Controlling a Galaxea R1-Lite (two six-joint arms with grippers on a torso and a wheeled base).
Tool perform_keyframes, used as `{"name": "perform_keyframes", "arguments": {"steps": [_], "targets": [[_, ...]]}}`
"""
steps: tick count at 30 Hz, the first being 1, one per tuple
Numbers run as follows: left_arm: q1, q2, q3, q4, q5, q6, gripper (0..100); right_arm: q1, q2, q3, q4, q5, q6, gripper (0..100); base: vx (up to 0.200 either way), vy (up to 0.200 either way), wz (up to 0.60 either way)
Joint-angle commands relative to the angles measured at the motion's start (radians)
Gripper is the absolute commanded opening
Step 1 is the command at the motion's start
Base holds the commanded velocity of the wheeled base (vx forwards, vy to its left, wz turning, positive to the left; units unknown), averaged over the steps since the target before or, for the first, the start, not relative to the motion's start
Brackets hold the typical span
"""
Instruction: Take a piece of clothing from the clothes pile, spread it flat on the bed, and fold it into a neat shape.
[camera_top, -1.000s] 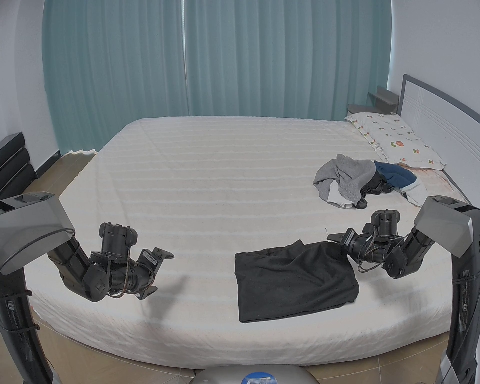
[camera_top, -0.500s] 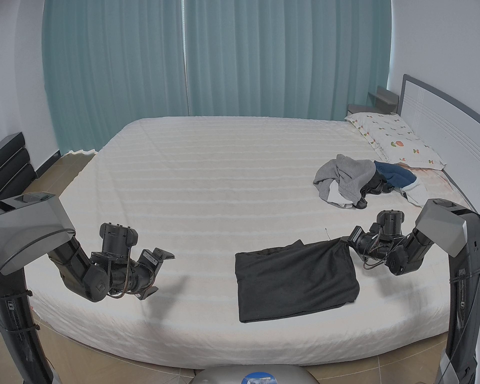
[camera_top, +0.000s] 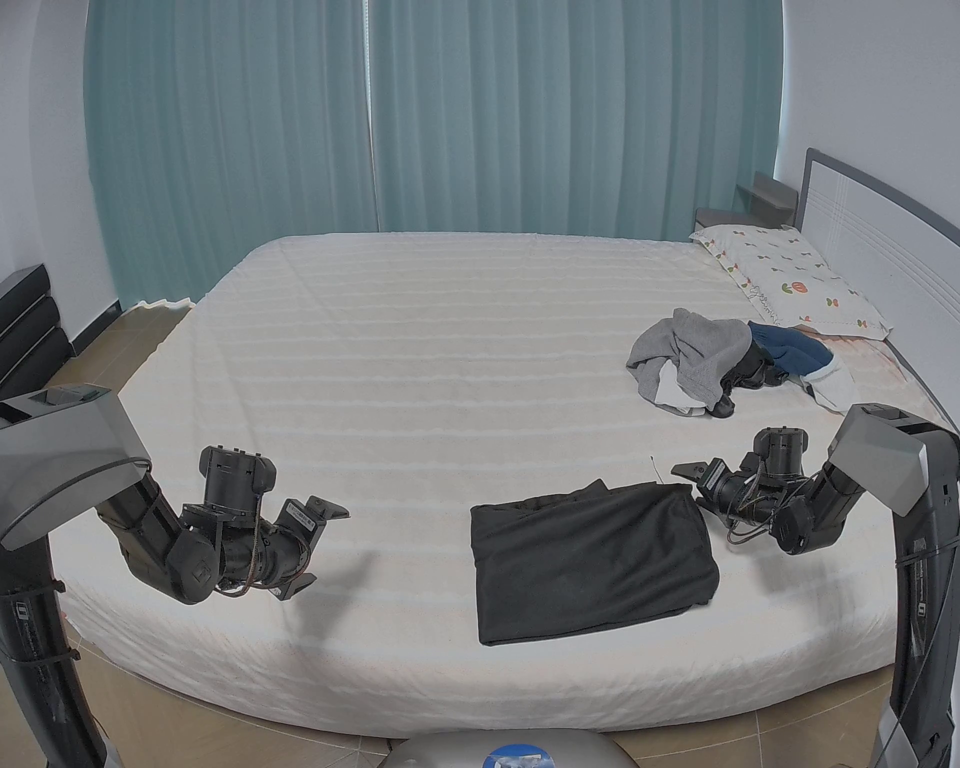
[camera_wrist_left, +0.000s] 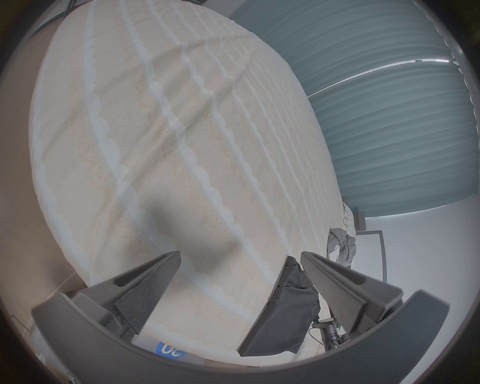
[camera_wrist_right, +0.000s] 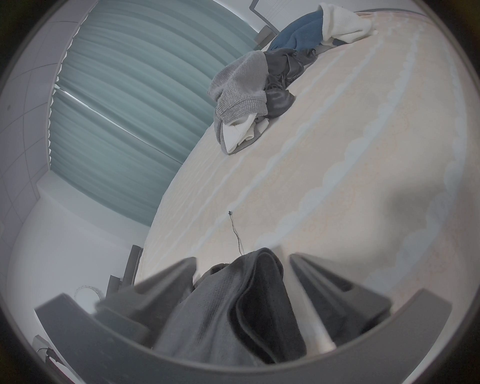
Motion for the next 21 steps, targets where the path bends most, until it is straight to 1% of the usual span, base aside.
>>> {"name": "perform_keyframes", "arguments": {"steps": [1,5,7,9,10,11,14,16,18,21], "targets": [[-0.003,0.005,-0.002,0.000,0.002,0.000,100,-0.010,-0.141,0.088,0.007,0.012,0.001,100,0.000,0.000,0.00],[-0.003,0.005,-0.002,0.000,0.002,0.000,100,0.003,-0.223,0.133,0.042,0.008,-0.003,100,0.000,0.000,0.00],[-0.003,0.005,0.003,0.000,0.002,0.000,100,0.010,-0.279,0.191,0.096,0.009,-0.008,100,0.000,0.000,0.00],[-0.003,0.005,0.001,0.000,0.002,0.001,100,0.008,-0.315,0.276,0.097,0.017,-0.008,100,0.000,0.000,0.00],[-0.003,0.005,0.001,0.000,0.002,0.000,100,0.008,-0.319,0.289,0.097,0.019,-0.008,100,0.000,0.000,0.00],[-0.003,0.005,0.001,0.000,0.002,0.001,100,0.010,-0.350,0.377,0.092,0.043,-0.019,100,0.000,0.000,0.00],[-0.005,0.005,0.001,0.000,0.002,0.001,100,0.010,-0.373,0.496,0.062,0.131,-0.063,100,0.000,0.000,0.00],[-0.003,0.005,0.001,0.000,0.002,0.000,100,0.000,-0.364,0.546,0.026,0.175,-0.086,100,0.000,0.000,0.00],[-0.003,0.005,0.003,0.000,0.002,0.001,100,-0.004,-0.342,0.576,-0.007,0.197,-0.106,100,0.000,0.000,0.00],[-0.003,0.005,0.003,0.000,0.002,0.001,100,-0.004,-0.335,0.585,-0.013,0.198,-0.132,100,0.000,0.000,0.00]]}}
